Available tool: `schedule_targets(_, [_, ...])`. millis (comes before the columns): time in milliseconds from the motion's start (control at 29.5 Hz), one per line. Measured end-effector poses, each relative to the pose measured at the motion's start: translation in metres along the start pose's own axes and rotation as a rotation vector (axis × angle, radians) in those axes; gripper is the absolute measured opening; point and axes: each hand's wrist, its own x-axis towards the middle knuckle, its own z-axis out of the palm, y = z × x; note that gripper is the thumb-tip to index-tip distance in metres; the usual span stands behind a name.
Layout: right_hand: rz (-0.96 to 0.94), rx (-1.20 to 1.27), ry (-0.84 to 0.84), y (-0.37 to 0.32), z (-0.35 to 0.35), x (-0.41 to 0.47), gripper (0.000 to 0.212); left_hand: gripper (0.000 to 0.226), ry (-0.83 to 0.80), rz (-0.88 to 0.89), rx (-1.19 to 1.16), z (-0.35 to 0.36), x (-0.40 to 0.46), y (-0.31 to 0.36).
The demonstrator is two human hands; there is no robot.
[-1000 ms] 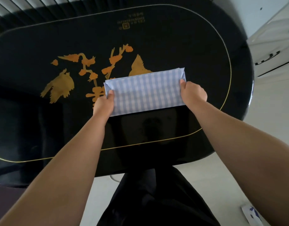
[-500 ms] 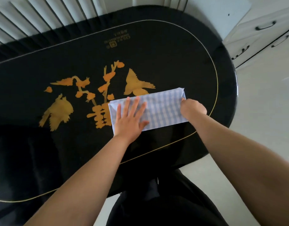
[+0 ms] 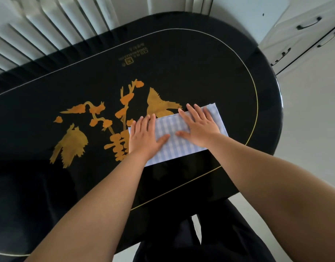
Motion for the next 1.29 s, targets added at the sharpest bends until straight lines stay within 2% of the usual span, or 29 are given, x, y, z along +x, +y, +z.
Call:
schedule_targets(136, [-0.001,-0.019,0.087,0.003,-0.009,0.007,0.092,0.102,-0.049,-0.054,0.058,-0.013,0.01,-0.009])
schedule_targets(237, [-0.029,-0.145,-0.022,0.011,-0.031,0.02,0.102,0.098,-0.093,-0.02,0.113,-0.026,0.018,-0.002])
schedule_targets(339, [-0.103,-0.096,-0.166,0.025,-0.042,0.015,0.088,0.096,-0.067,-0.007,0.102,-0.043,0.02,0.017])
schedule_targets(441, [-0.13,0.062,-0.165,0.054,-0.045,-0.007,0.065,0.081,0.027,0.043,0.126,-0.055,0.018,0.047])
schedule_targets(509, [-0.145,0.077,-0.116,0.081,-0.048,-0.026,0.059,0.068,0.024,0.043,0.109,-0.063,0.018,0.077])
schedule_targets(610, [-0.16,0.036,-0.004,0.14,-0.062,-0.056,0.06,0.06,0.005,0.051,0.11,-0.074,0.024,0.14])
schedule_targets(780, [-0.137,-0.024,0.122,0.282,-0.099,-0.108,0.055,0.057,-0.034,0.274,0.168,-0.092,0.059,0.283])
schedule_targets(983, [-0.083,-0.05,0.256,0.425,-0.134,-0.162,0.052,0.049,-0.149,0.463,-0.024,-0.102,0.1,0.455])
schedule_targets(1085, [-0.114,-0.025,0.329,0.464,-0.147,-0.172,0.049,0.059,-0.144,0.49,-0.026,-0.112,0.117,0.499])
schedule_targets(1288, [-0.135,-0.006,0.368,0.513,-0.164,-0.142,0.055,0.051,-0.036,0.545,0.147,-0.127,0.163,0.531])
